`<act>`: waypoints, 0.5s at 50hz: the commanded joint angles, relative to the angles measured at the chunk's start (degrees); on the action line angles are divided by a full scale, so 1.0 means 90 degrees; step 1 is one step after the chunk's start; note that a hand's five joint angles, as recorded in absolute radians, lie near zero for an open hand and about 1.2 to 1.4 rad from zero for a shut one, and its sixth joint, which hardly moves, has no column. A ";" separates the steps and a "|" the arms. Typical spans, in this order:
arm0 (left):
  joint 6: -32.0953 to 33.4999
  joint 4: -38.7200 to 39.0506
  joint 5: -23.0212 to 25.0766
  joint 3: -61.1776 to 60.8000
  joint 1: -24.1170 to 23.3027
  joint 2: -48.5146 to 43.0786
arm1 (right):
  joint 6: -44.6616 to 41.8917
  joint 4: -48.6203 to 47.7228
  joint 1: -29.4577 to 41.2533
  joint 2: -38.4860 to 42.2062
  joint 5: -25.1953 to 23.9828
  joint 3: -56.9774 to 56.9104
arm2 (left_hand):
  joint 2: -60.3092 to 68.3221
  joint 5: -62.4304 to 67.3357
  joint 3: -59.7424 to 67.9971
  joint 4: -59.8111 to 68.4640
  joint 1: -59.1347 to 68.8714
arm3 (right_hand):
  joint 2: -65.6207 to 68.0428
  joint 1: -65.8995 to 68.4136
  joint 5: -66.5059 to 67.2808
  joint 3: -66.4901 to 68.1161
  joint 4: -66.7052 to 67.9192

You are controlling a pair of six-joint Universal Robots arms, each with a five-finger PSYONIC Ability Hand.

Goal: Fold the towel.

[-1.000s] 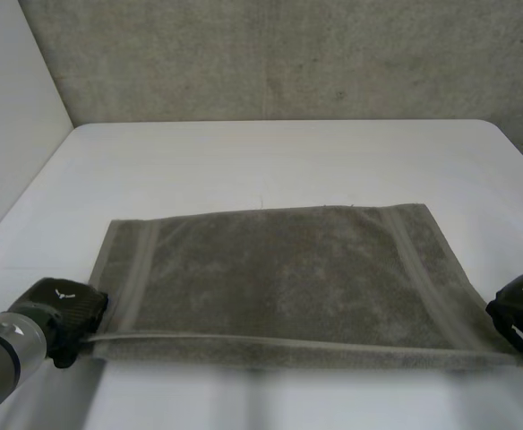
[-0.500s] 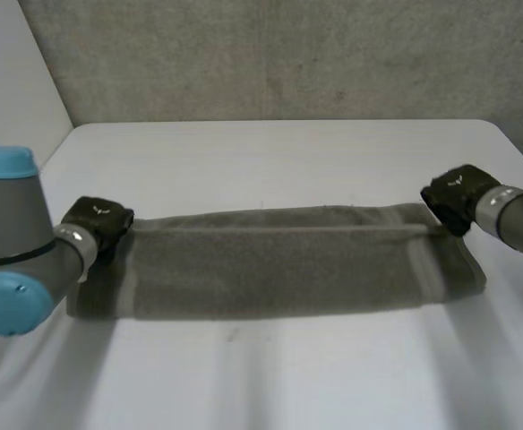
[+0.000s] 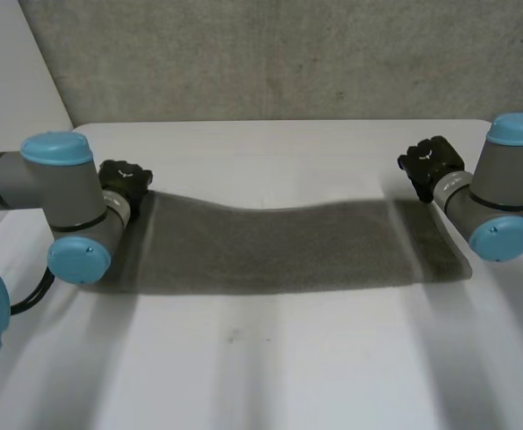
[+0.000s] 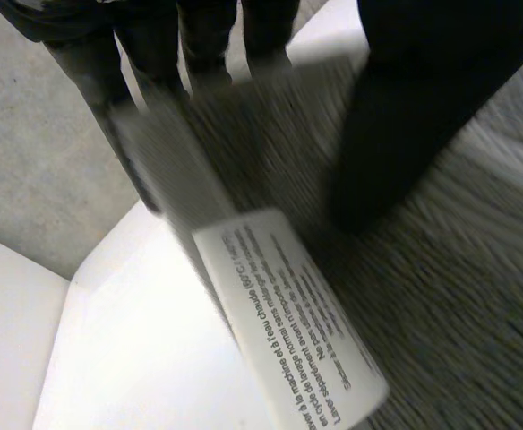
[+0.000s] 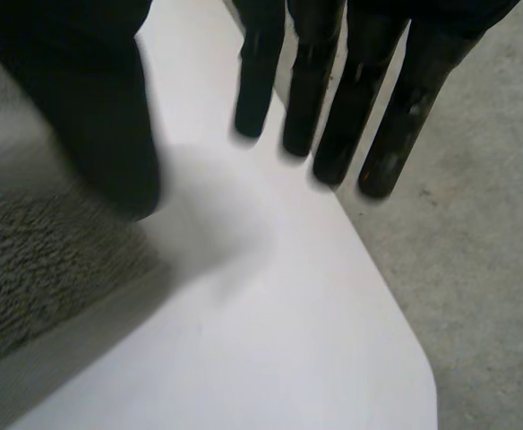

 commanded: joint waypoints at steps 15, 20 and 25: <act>-0.0607 0.0372 -0.0462 -0.1117 -0.0269 0.1667 | 0.1307 -0.0715 0.0069 -0.2761 -0.0233 0.2313 | -0.3905 -0.4076 -0.3929 -0.4054 -0.3892 | -0.3491 -0.2487 -0.3687 -0.3510 -0.3517; -0.1232 0.0597 -0.0403 -0.2054 -0.0221 0.2526 | 0.1317 -0.0373 -0.0244 -0.3357 -0.0546 0.3202 | -0.3905 -0.4076 -0.3929 -0.4054 -0.3892 | -0.3491 -0.2487 -0.3687 -0.3510 -0.3517; -0.1740 0.0900 0.0056 -0.3060 -0.0191 0.3259 | 0.1287 0.0144 -0.0595 -0.3581 -0.0702 0.3876 | -0.3905 -0.4076 -0.3929 -0.4054 -0.3892 | -0.3491 -0.2487 -0.3687 -0.3510 -0.3517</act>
